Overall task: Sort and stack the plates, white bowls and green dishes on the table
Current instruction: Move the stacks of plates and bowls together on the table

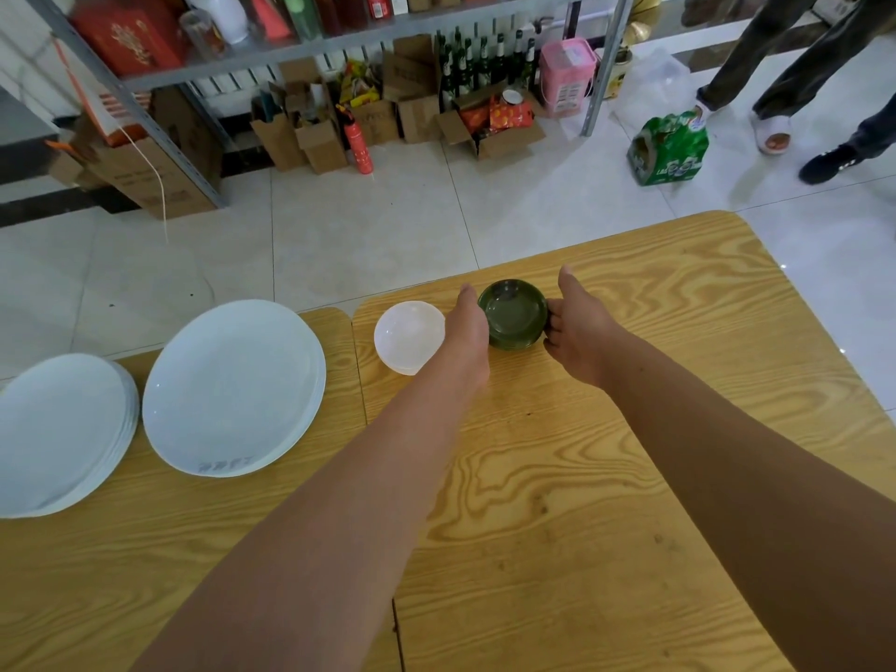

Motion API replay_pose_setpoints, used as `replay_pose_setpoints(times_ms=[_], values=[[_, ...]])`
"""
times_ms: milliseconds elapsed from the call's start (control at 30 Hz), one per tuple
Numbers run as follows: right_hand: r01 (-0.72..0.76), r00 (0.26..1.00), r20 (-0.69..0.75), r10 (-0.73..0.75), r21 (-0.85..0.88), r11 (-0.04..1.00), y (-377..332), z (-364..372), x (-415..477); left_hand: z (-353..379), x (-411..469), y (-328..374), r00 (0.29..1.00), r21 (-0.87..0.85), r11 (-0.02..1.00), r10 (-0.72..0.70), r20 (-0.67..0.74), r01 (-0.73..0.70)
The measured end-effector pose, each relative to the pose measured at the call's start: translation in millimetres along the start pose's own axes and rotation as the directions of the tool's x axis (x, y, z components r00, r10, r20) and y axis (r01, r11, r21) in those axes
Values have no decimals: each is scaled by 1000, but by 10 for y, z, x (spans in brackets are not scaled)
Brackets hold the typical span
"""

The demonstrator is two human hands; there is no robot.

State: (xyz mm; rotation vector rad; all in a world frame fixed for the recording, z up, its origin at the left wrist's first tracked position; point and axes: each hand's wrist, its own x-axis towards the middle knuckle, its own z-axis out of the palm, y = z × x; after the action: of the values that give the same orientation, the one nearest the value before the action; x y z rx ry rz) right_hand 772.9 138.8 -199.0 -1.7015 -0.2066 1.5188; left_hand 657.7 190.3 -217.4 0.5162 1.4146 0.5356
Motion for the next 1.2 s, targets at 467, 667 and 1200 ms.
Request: replay_pose_setpoints(times_ms=[467, 667, 1200], values=[[14, 1000, -7, -14, 30, 999, -92, 15, -103, 110, -219, 27, 999, 38, 999, -30, 14, 29], [31, 999, 8, -31, 40, 999, -75, 9, -202, 59, -170, 63, 997, 66, 997, 24, 73, -29], [1, 999, -45, 3, 96, 995, -49, -78, -110, 53, -138, 156, 999, 87, 996, 29, 28, -32]])
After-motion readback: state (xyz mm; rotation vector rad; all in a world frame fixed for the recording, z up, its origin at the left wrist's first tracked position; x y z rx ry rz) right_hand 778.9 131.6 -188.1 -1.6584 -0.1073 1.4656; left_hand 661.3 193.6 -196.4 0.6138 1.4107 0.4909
